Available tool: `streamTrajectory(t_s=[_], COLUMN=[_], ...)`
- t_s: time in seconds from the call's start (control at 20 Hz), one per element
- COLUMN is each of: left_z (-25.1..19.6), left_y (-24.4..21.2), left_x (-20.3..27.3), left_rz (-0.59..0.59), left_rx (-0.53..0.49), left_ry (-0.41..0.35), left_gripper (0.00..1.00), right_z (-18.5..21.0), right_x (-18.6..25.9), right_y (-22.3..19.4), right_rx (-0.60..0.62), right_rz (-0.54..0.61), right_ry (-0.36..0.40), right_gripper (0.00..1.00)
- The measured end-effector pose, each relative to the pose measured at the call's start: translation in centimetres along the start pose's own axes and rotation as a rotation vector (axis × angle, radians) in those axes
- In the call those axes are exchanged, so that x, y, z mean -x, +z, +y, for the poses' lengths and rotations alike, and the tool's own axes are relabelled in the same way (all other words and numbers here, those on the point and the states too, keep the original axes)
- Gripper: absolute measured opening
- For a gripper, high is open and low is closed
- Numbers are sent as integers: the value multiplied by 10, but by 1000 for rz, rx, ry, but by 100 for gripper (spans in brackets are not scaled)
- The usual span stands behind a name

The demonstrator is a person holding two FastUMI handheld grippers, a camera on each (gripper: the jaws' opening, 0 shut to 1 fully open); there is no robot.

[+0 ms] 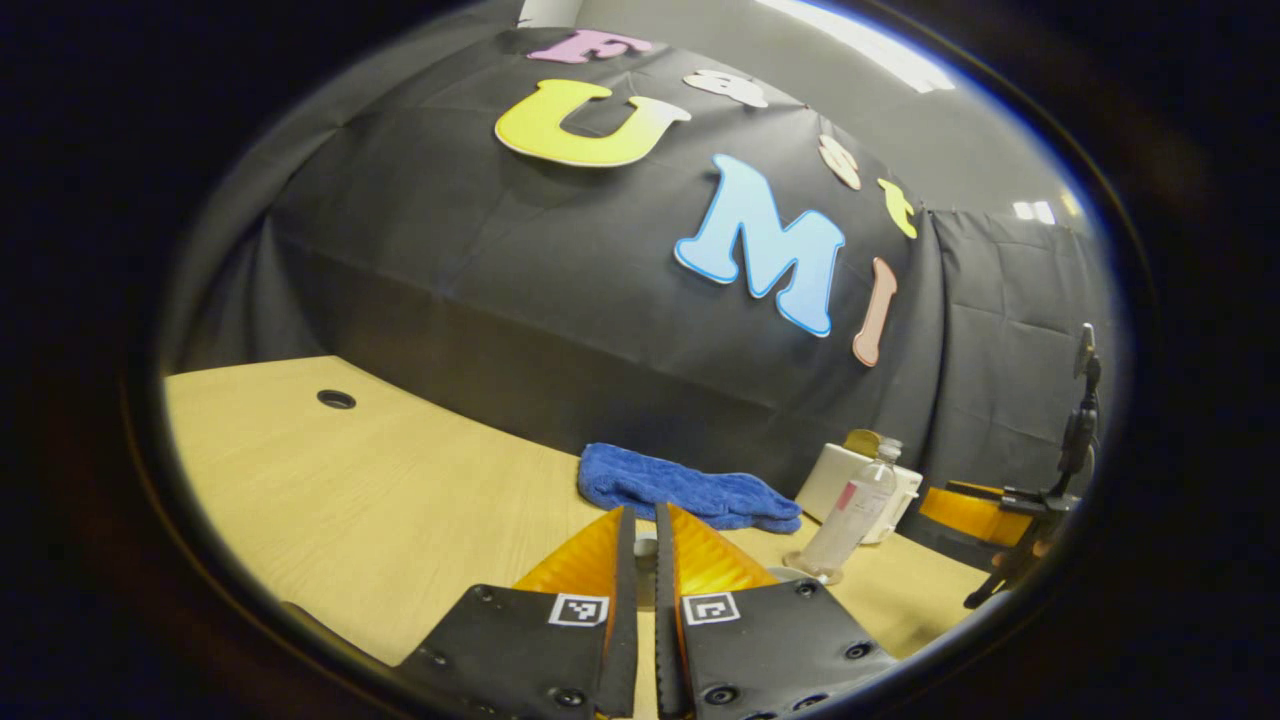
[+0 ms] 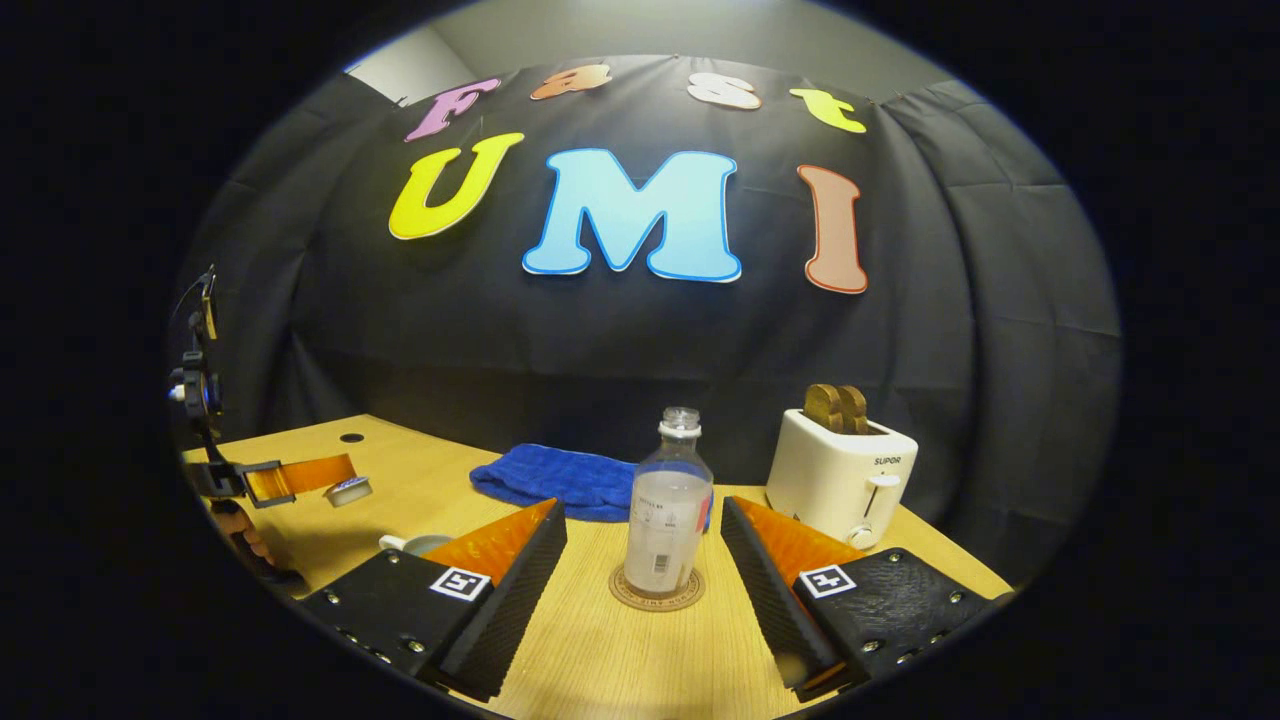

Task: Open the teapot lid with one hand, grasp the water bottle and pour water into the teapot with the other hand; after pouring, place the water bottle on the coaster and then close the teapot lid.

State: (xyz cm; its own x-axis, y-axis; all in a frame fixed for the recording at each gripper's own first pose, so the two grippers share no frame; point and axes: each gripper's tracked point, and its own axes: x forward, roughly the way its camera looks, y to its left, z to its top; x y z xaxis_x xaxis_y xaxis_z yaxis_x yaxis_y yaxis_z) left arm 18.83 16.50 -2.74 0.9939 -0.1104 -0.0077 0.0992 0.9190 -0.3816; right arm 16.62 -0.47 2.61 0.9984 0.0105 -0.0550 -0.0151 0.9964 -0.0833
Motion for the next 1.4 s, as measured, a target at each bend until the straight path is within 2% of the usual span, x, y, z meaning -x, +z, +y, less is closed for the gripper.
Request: streamTrajectory(t_s=[0.2, 0.25, 0.5, 0.65, 0.7, 0.75, 0.8, 0.9, 1.2, 1.25, 1.3, 1.4], left_z=[-1, -3, -30, -61, -72, -81, -88, -103, -119, -122, -125, -124], left_y=[0, -1, -2, 2, -2, -4, -8, -20, -37, -38, -42, -49], left_x=[0, 0, 2, 5, 4, 3, 1, -6, -23, -25, -27, -31], left_rz=[1, 3, 14, -7, -6, -4, -2, 17, 31, 28, 33, 50], left_rx=[-22, -39, -113, -120, -136, -168, -198, -234, -339, -352, -363, -385], left_ry=[-2, -2, -16, -29, -34, -37, -30, -35, -5, -7, -11, -5], left_gripper=[17, 13, 17, 17, 13, 16, 13, 16, 17, 13, 17, 17], right_z=[4, 3, 0, -6, -7, -8, -9, -11, -10, -9, -10, -10], right_x=[19, 22, 33, 35, 35, 35, 35, 36, 38, 38, 37, 37], right_y=[-20, -25, -42, -35, -36, -35, -35, -35, -32, -33, -33, -34], right_rx=[-9, -11, -58, -90, -101, -110, -120, -130, -197, -203, -207, -210], right_rz=[14, 23, 31, 9, 8, 9, 6, 6, 5, 10, 13, 20], right_ry=[28, 33, 49, 41, 40, 38, 39, 41, 69, 72, 71, 69], right_gripper=[96, 96, 96, 96, 97, 96, 96, 96, 97, 97, 97, 97])
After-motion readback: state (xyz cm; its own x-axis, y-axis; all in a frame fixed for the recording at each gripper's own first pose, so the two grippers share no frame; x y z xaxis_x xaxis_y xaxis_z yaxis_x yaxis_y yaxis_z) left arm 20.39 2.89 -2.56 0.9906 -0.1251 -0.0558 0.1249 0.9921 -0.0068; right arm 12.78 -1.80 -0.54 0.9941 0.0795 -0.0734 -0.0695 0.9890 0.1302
